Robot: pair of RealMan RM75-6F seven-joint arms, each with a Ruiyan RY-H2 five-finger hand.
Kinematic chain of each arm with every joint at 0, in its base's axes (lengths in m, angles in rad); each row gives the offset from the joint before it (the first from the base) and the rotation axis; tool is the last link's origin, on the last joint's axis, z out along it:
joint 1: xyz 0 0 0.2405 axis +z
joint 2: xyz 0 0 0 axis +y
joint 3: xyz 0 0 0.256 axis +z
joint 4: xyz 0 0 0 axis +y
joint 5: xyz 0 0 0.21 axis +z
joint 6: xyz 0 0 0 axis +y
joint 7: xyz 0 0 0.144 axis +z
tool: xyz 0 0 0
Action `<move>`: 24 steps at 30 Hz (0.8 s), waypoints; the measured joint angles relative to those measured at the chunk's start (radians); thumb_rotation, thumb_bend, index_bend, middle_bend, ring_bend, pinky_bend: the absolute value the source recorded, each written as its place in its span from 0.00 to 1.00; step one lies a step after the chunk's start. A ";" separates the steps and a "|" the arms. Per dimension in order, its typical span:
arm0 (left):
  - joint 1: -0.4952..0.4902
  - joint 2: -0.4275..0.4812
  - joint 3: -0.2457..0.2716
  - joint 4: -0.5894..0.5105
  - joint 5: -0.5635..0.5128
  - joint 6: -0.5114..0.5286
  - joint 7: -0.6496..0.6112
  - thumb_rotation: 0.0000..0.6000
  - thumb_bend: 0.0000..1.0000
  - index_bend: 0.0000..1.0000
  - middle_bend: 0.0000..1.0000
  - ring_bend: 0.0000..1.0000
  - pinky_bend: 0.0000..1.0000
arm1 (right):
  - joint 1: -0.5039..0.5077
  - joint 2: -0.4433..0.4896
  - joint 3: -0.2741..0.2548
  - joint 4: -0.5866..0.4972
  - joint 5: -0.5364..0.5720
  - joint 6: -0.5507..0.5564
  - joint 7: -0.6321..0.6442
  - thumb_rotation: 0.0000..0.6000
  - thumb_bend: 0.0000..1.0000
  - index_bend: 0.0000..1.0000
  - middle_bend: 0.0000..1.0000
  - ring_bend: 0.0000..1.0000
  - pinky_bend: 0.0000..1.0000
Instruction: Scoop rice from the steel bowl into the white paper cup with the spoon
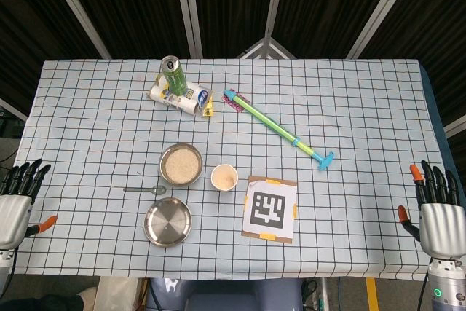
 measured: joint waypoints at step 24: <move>-0.116 -0.021 -0.048 -0.034 -0.164 -0.248 0.108 1.00 0.23 0.42 0.99 1.00 1.00 | -0.001 -0.002 0.000 0.012 -0.007 0.007 0.017 1.00 0.38 0.00 0.00 0.00 0.00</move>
